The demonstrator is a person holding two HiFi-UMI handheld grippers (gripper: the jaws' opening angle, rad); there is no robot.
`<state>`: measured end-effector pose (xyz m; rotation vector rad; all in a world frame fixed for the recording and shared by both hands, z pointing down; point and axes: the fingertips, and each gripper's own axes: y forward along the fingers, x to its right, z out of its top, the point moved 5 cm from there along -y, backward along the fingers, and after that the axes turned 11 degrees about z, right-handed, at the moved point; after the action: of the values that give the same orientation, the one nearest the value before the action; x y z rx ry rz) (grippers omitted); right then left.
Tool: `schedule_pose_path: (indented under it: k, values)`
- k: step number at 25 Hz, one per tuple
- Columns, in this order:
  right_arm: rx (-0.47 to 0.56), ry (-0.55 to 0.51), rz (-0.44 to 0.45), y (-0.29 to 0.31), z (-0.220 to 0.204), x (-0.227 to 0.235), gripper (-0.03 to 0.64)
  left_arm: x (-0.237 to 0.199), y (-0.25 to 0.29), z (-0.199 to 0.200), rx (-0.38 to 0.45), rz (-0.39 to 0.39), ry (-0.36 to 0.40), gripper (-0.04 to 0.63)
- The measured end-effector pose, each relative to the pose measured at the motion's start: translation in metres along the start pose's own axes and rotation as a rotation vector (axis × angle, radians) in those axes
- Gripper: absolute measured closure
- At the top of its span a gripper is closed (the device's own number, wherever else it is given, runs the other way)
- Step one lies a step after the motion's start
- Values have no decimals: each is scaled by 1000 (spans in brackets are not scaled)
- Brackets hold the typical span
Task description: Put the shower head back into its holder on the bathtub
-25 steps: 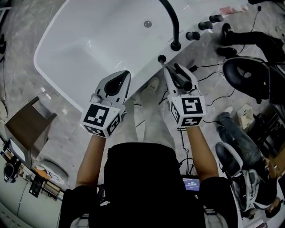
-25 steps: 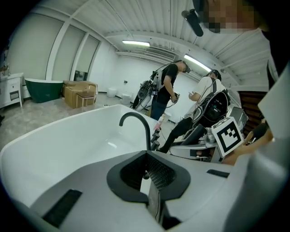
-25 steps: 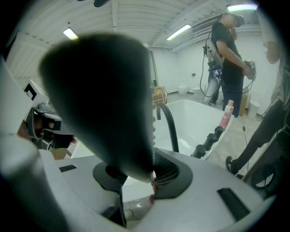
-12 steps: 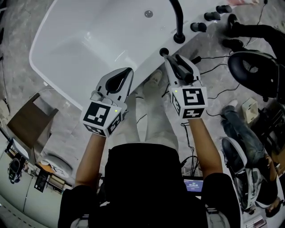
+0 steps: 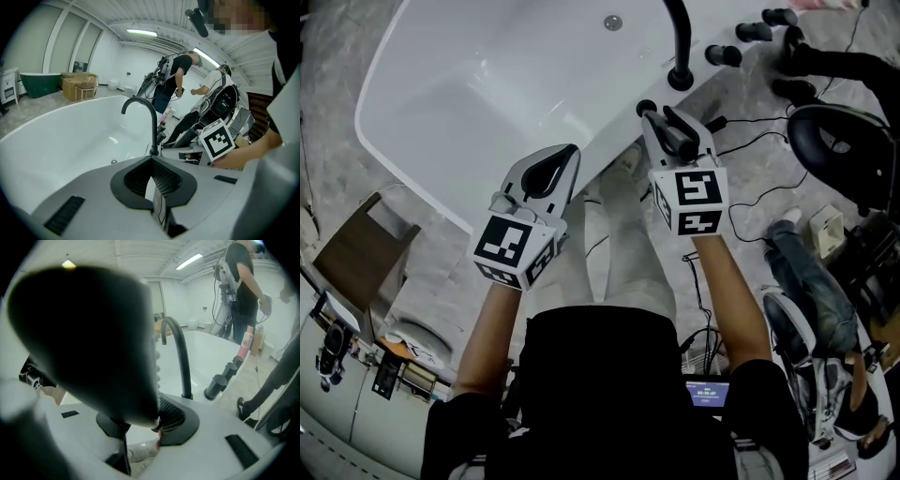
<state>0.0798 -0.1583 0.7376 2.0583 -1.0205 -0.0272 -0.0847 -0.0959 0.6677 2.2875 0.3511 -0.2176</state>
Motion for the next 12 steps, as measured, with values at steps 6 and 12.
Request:
schedule_pose_path:
  k: [6, 12]
  values:
    - [-28, 3, -3, 16, -9, 6, 477, -8, 11, -7, -17, 6, -9, 581]
    - [-53, -11, -18, 30, -17, 10, 477, -8, 24, -10, -31, -5, 6, 581]
